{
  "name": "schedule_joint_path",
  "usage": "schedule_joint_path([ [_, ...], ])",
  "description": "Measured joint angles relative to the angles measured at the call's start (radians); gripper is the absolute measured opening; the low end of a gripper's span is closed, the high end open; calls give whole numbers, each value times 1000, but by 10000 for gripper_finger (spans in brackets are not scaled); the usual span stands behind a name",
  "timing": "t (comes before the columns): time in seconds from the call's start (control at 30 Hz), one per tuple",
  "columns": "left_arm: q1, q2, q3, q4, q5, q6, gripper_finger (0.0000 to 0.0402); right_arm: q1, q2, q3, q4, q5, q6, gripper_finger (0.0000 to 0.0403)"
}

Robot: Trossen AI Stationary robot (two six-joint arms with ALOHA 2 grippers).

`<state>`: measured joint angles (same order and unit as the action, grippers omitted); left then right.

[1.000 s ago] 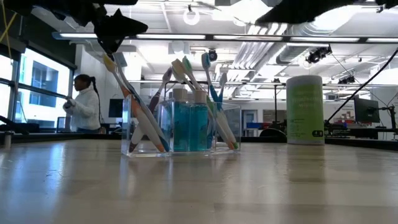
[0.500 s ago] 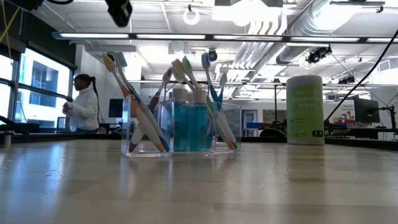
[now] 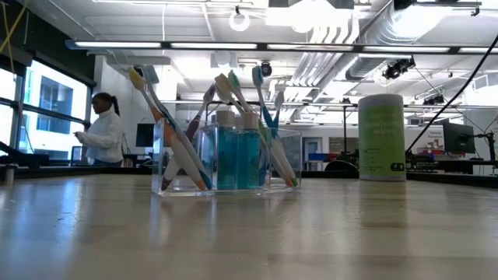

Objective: Pick & Place toothbrushing station
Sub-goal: Put the green toothbrush into the transparent organizer

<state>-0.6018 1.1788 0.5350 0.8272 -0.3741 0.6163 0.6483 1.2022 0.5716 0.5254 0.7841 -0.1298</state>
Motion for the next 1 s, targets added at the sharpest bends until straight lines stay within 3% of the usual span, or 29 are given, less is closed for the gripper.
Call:
schedule_joint_path([
  [0.2,-81,221,1,391,-226,470,205,-40,0,0,-22,-60,128,3],
  [0.4,-53,429,25,611,-230,887,204,-98,0,0,-23,-157,192,3],
  [0.6,-14,577,163,648,-250,1114,204,-147,0,0,-22,-262,304,3],
  [0.8,3,685,323,647,-455,1295,204,-153,0,0,-22,-293,347,3],
  [1.0,33,730,392,630,-493,1452,204,-153,0,0,-28,-315,362,3],
])
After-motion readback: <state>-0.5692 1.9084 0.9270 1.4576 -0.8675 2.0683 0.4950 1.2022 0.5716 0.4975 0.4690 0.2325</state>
